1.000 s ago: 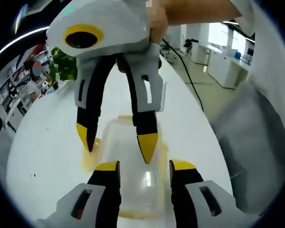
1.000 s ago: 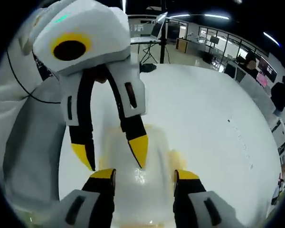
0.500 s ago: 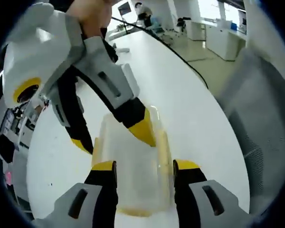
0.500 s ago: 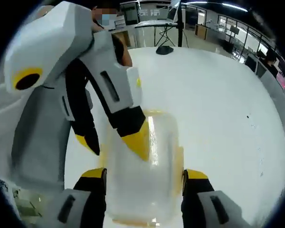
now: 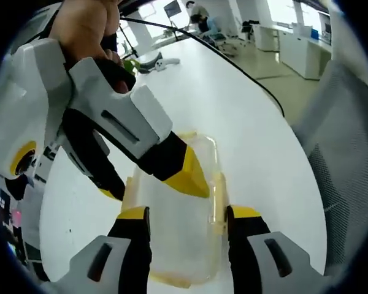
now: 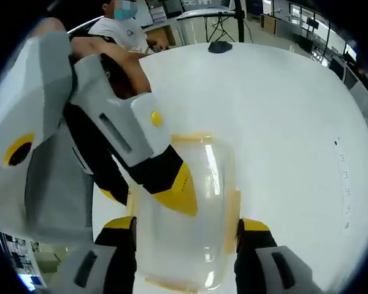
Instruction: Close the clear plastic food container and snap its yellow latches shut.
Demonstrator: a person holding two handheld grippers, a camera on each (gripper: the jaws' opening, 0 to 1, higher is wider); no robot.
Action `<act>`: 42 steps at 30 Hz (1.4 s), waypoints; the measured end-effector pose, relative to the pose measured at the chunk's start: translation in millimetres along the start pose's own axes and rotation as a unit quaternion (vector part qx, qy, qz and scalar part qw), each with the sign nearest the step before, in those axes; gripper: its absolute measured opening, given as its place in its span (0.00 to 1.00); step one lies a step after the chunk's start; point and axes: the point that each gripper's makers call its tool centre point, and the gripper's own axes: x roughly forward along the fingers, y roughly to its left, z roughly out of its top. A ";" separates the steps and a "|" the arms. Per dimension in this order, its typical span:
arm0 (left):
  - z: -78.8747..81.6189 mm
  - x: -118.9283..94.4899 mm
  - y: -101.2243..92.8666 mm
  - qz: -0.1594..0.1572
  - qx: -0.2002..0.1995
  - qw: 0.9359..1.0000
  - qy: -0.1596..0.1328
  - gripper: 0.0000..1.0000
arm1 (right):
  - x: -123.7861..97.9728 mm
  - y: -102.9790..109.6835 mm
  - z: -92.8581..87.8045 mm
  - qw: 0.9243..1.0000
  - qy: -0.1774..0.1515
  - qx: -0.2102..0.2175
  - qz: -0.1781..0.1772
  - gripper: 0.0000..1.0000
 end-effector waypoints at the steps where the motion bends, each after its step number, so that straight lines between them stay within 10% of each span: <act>1: 0.1 0.0 -0.2 0.002 -0.002 1.000 0.002 0.46 | 0.2 0.1 -0.1 1.000 0.004 0.001 0.002 0.64; 12: -2.2 9.5 3.8 0.021 -0.013 1.000 0.017 0.51 | 5.2 2.1 -10.3 0.995 0.082 0.048 0.033 0.62; 28: -2.4 3.5 -1.9 0.013 0.005 1.000 -0.003 0.53 | 10.2 9.1 1.2 0.999 0.011 0.026 0.038 0.64; 42: 8.7 -5.9 -0.9 0.018 -0.003 1.000 -0.009 0.57 | -10.8 3.6 3.9 0.999 -0.013 -0.012 -0.031 0.65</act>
